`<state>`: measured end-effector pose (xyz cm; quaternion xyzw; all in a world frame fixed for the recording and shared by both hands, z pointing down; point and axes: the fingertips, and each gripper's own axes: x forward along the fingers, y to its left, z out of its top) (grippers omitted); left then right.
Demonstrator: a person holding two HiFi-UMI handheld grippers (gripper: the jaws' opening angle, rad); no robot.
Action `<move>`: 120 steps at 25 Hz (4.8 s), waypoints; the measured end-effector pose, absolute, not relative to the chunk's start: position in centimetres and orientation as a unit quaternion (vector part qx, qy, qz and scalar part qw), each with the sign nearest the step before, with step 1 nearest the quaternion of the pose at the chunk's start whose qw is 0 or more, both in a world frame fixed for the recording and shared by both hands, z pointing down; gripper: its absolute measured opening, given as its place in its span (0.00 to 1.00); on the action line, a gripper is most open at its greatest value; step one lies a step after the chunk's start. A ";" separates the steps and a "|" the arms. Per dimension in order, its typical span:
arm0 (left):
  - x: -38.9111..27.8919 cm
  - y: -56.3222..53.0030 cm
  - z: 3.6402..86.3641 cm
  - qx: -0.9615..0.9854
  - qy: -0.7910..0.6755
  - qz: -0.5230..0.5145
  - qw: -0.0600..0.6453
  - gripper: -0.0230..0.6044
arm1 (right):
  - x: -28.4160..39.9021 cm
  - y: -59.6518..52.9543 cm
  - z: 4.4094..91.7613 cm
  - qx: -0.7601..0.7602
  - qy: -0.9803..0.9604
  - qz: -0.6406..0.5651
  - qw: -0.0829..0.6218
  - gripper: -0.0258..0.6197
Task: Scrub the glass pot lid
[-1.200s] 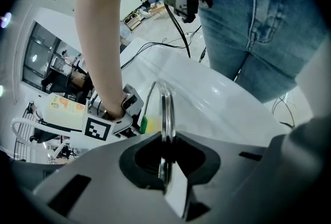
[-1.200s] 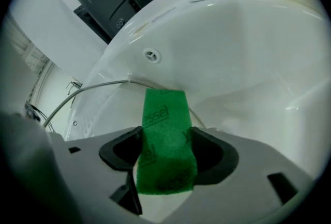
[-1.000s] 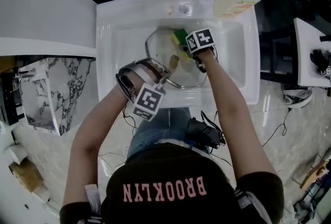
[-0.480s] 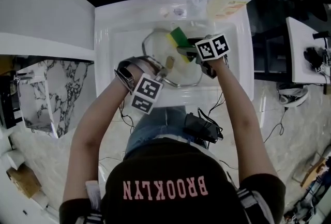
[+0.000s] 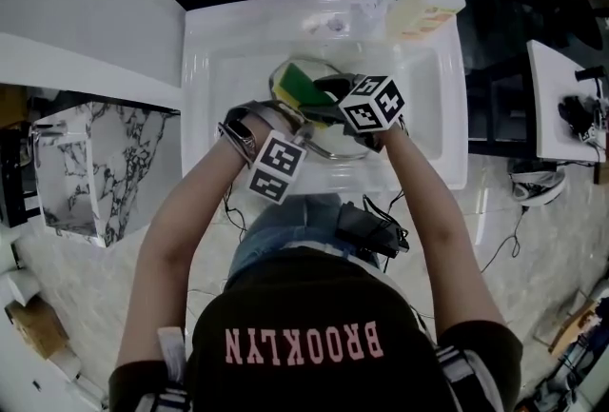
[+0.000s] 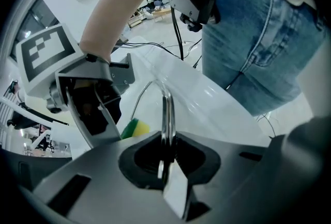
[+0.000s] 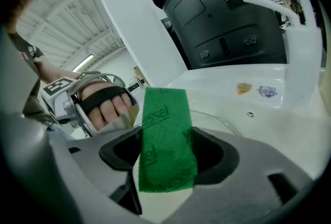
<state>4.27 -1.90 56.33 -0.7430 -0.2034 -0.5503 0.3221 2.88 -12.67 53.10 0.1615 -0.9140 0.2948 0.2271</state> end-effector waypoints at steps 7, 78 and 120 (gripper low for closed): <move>4.3 -2.1 56.5 -0.737 -0.192 -0.553 0.338 0.10 | 1.4 -11.9 55.2 0.116 -0.922 0.261 0.261 0.48; 3.8 -2.3 56.9 -0.727 -0.144 -0.563 0.366 0.10 | 17.1 -17.0 60.0 0.326 -0.765 0.507 0.228 0.48; 4.3 -1.9 56.6 -0.760 -0.145 -0.524 0.356 0.10 | 19.2 -8.3 40.5 0.567 -0.788 0.215 0.105 0.49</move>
